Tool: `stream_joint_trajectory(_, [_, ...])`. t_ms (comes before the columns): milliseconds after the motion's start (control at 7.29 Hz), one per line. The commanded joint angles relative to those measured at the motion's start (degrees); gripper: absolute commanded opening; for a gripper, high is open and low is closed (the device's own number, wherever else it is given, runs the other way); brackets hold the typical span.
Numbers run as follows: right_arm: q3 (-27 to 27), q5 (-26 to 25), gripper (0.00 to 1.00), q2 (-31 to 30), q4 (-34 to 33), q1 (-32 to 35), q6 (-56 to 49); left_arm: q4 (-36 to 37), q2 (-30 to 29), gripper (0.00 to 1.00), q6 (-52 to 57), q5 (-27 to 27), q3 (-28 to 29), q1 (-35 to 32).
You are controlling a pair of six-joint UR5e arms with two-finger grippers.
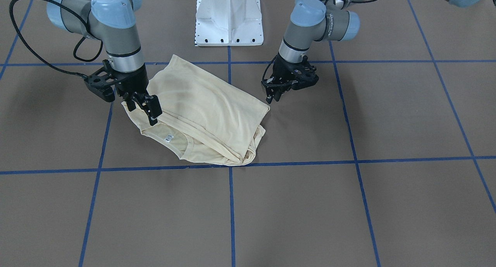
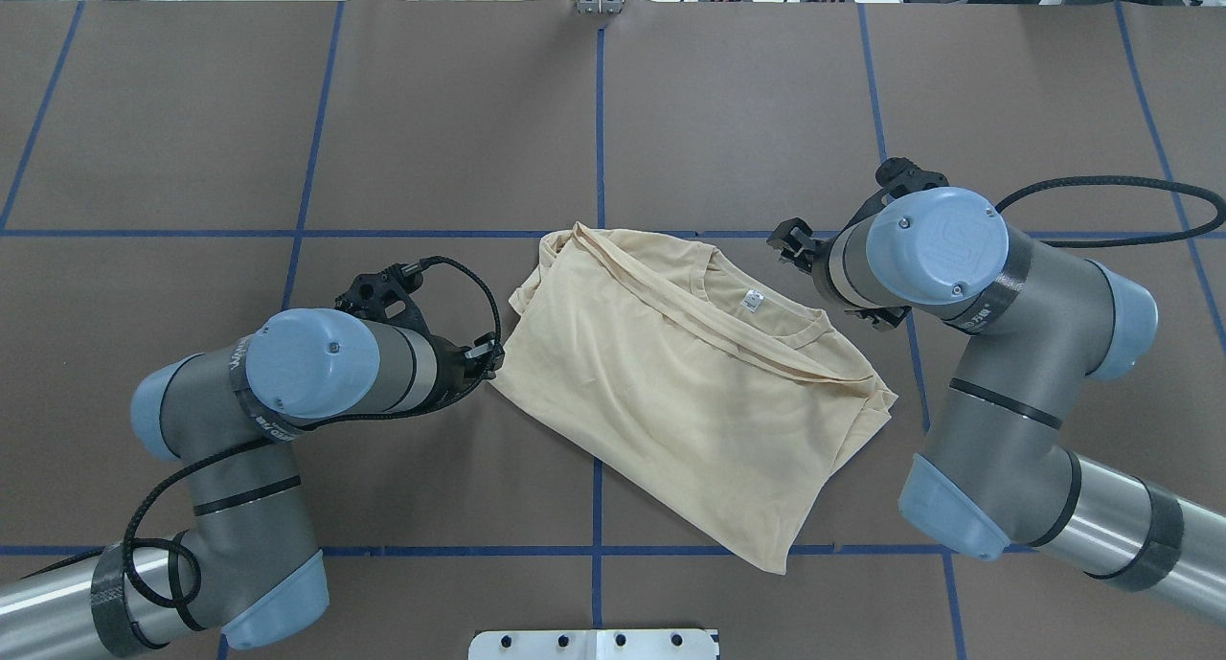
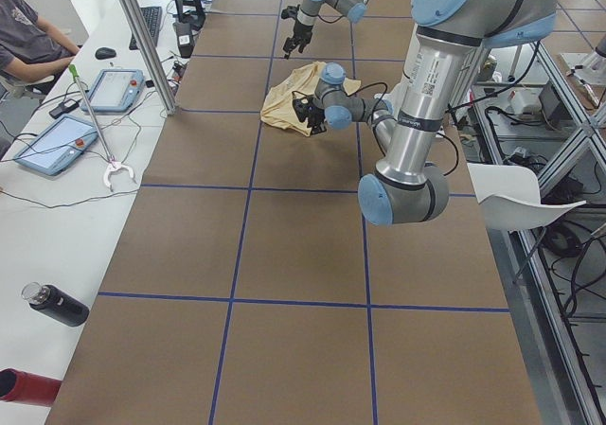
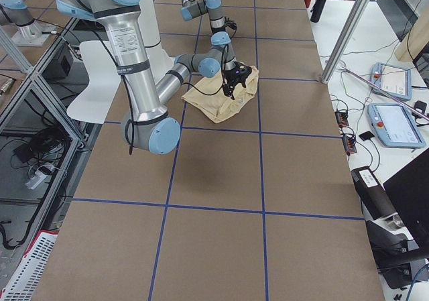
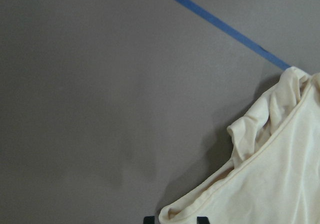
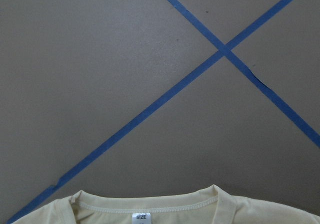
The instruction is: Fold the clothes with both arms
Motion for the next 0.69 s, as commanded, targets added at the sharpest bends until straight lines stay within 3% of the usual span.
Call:
stream_joint_trajectory(0, [-1.18,0.09,1.00,0.27,0.11,0.07,-0.32,0.02,-2.50,0.40,0.04,0.63,3.00,0.23])
stream_joint_trajectory(549, [-2.32,0.09,1.00,0.36,0.11,-0.02,-0.59,-0.06,-2.42,0.41,0.57,0.72,3.72,0.23])
